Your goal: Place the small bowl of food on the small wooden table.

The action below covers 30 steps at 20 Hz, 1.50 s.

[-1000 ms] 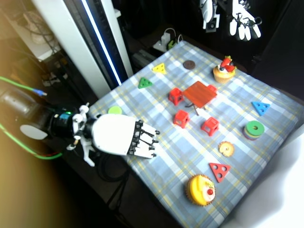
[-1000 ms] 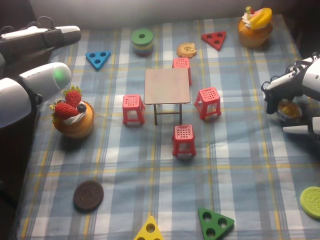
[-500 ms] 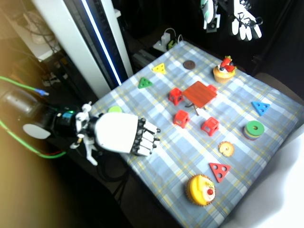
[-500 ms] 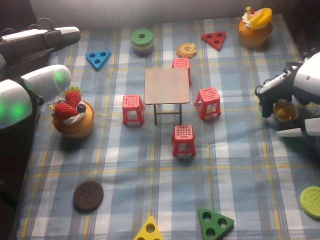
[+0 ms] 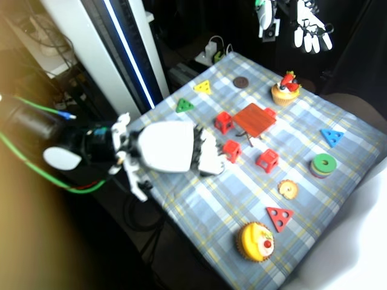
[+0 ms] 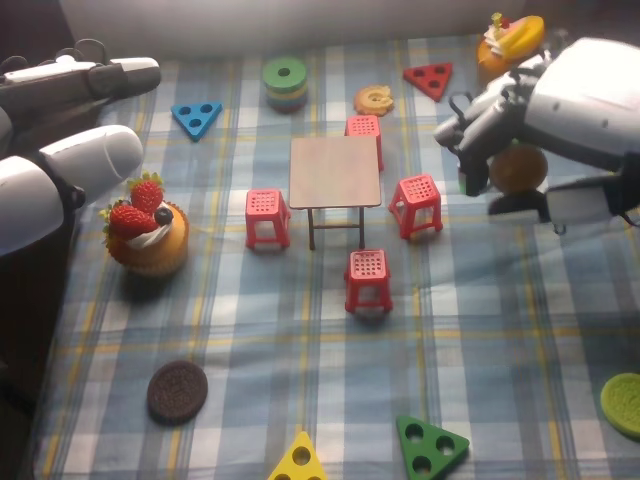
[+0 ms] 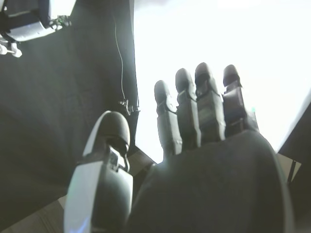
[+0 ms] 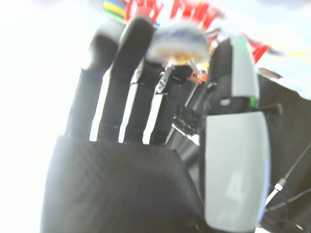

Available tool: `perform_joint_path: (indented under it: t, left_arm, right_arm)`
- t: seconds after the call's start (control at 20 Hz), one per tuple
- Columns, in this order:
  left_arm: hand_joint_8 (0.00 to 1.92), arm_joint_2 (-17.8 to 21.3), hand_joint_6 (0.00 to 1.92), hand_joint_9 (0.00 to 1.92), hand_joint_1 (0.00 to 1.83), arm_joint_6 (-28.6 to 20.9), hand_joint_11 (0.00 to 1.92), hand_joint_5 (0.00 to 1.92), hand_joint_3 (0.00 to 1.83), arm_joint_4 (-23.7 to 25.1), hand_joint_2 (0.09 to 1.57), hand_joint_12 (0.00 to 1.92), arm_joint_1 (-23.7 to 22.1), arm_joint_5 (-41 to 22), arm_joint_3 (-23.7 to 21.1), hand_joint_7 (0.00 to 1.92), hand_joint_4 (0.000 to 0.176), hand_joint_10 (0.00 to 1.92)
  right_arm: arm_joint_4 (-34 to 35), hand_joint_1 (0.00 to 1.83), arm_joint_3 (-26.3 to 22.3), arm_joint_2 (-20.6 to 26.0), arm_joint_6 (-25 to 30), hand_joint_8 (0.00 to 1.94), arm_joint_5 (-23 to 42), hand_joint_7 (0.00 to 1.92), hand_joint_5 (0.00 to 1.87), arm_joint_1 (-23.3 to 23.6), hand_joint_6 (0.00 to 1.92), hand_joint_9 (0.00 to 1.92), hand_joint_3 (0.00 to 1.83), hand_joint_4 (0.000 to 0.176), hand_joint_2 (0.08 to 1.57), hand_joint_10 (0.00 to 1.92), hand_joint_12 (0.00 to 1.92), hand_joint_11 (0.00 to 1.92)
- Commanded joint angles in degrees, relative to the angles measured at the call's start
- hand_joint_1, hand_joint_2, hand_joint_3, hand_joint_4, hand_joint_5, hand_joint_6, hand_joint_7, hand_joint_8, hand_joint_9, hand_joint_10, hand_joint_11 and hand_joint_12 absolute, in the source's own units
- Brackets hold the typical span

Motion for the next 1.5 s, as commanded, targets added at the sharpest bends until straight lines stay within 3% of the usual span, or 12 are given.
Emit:
perform_joint_path:
  t: [0.0, 0.1, 0.3, 0.45, 0.5, 0.6, 0.8, 0.9, 0.95, 1.05, 1.15, 1.45]
  left_arm:
    - [0.0, -0.2, 0.01, 0.3, 0.39, -0.5, 0.0, 0.55, 0.0, 0.4, 1.32, 0.08, -0.7, -6.6, 0.4, 0.44, 0.055, 0.0]
    - [0.0, -0.2, 0.0, 0.29, 0.35, -0.5, 0.0, 0.55, 0.0, 0.4, 1.33, 0.07, -0.8, -6.4, 0.5, 0.43, 0.048, 0.0]
    - [0.0, -0.3, 0.0, 0.31, 0.39, -0.5, 0.0, 0.51, 0.0, 0.5, 1.32, 0.09, -0.9, -6.2, 0.6, 0.42, 0.072, 0.0]
    - [0.0, -0.4, 0.0, 0.29, 0.39, -0.5, 0.0, 0.47, 0.0, 0.7, 1.31, 0.07, -1.1, -5.9, 0.8, 0.4, 0.1, 0.0]
    - [0.0, -0.6, 0.0, 0.28, 0.36, -0.5, 0.0, 0.46, 0.0, 0.7, 1.32, 0.06, -1.2, -5.9, 0.8, 0.38, 0.111, 0.0]
    - [0.0, -0.6, 0.0, 0.29, 0.37, -0.5, 0.01, 0.46, 0.0, 0.7, 1.32, 0.06, -1.2, -6.0, 0.8, 0.39, 0.111, 0.0]
    - [0.01, -0.6, 0.0, 0.3, 0.43, -0.5, 0.0, 0.51, 0.0, 0.5, 1.31, 0.09, -1.2, -6.0, 0.6, 0.43, 0.09, 0.01]
    - [0.0, -0.6, 0.0, 0.3, 0.39, -0.5, 0.0, 0.51, 0.0, 0.5, 1.31, 0.08, -1.2, -6.0, 0.6, 0.43, 0.093, 0.0]
    - [0.0, -0.7, 0.0, 0.3, 0.4, -0.5, 0.0, 0.52, 0.0, 0.5, 1.31, 0.08, -1.2, -6.0, 0.5, 0.44, 0.079, 0.0]
    - [0.0, -0.7, 0.0, 0.3, 0.35, -0.5, 0.0, 0.52, 0.0, 0.4, 1.32, 0.05, -1.1, -6.0, 0.5, 0.43, 0.068, 0.0]
    - [0.0, -0.7, 0.0, 0.3, 0.35, -0.5, 0.0, 0.53, 0.0, 0.3, 1.33, 0.03, -1.1, -6.0, 0.4, 0.43, 0.061, 0.0]
    - [0.0, -0.7, 0.0, 0.32, 0.44, -0.5, 0.02, 0.53, 0.0, 0.3, 1.31, 0.03, -1.1, -5.9, 0.4, 0.45, 0.052, 0.01]
  right_arm:
    - [1.0, 1.17, 0.3, -0.1, 0.3, 1.8, 6.0, 1.0, 1.11, 1.1, 0.75, 1.14, 0.0, 0.0, 1.05, 1.92, 1.92, 1.24]
    - [0.4, 1.25, 0.8, -0.8, 0.8, 1.0, 6.0, 1.11, 1.08, 2.1, 0.7, 1.12, 0.0, 0.0, 1.06, 1.38, 1.68, 1.1]
    - [-3.2, 1.19, 3.1, -3.7, 4.1, 1.25, 6.0, 0.98, 1.11, 5.8, 0.74, 0.87, 0.0, 0.0, 1.06, 1.57, 1.88, 0.8]
    - [-4.6, 1.18, 3.5, -4.6, 4.1, 1.1, 5.1, 1.19, 1.1, 7.3, 0.78, 1.17, 0.0, 0.0, 1.06, 1.56, 1.88, 1.11]
    - [-5.1, 1.24, 3.5, -4.8, 4.1, 0.72, 4.5, 1.15, 1.11, 7.5, 0.81, 0.99, 0.0, 0.021, 1.05, 0.8, 1.52, 0.73]
    - [-5.1, 1.24, 3.5, -4.8, 4.1, 0.81, 3.6, 1.11, 1.1, 7.4, 0.77, 1.02, 0.0, 0.024, 1.06, 0.77, 1.55, 0.73]
    - [-3.7, 1.2, 3.9, -4.8, 4.1, 1.24, 2.3, 1.03, 1.12, 7.4, 0.72, 0.99, 0.0, 0.0, 1.05, 1.59, 1.88, 0.94]
    - [-2.8, 1.27, 3.9, -4.5, 4.1, 1.01, 2.3, 1.09, 1.18, 7.4, 0.52, 0.92, 0.0, 0.0, 1.05, 1.41, 1.75, 0.86]
    - [-2.3, 1.21, 3.9, -4.2, 4.1, 1.27, 2.3, 0.96, 1.17, 7.4, 0.63, 0.93, 0.0, 0.0, 1.03, 1.7, 1.89, 0.95]
    - [-1.8, 1.23, 3.8, -3.4, 3.8, 0.63, 2.3, 0.86, 0.85, 7.4, 0.41, 0.82, 0.0, 0.0, 1.03, 0.81, 1.2, 0.73]
    - [-0.7, 1.11, 3.8, -2.7, 3.4, 0.06, 2.3, 0.73, 0.74, 7.3, 0.06, 0.72, 0.0, 0.0, 1.01, 0.25, 0.97, 0.51]
    - [-0.4, 1.2, 4.9, -2.2, 2.4, 0.0, -1.4, 0.64, 0.66, 7.2, 0.0, 0.68, 0.0, 0.0, 0.99, 0.0, 0.86, 0.38]
